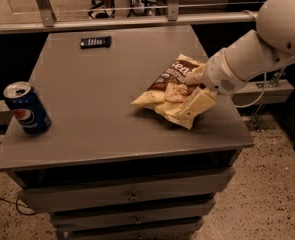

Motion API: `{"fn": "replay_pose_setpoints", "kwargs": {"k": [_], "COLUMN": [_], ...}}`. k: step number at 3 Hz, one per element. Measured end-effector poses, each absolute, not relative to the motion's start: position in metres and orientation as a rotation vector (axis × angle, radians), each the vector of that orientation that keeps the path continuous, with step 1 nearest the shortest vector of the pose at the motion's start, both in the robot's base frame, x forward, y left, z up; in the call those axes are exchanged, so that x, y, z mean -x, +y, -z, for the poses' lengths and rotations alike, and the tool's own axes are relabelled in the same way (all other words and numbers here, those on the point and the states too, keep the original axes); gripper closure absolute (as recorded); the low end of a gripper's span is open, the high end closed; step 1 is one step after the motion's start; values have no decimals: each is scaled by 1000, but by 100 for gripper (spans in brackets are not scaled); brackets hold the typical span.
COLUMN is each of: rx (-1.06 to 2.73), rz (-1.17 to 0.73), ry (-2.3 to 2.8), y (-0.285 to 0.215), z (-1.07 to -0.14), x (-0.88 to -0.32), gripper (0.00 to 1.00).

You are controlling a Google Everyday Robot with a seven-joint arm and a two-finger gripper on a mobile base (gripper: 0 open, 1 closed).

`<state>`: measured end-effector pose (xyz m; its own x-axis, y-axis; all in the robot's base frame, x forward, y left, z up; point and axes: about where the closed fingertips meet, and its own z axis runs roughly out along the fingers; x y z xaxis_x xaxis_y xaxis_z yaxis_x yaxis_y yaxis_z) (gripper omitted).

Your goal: Move brown chip bag near rxbar blueberry

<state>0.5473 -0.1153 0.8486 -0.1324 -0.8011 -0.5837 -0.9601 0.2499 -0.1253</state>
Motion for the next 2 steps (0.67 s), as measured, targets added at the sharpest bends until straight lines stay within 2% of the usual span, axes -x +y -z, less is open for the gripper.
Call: {"fn": "replay_pose_setpoints", "kwargs": {"k": [2], "rx": [1623], "rz": [-353], "ry": [1926], "y": [-102], "z": [-867], "x": [-563], "gripper": [94]}}
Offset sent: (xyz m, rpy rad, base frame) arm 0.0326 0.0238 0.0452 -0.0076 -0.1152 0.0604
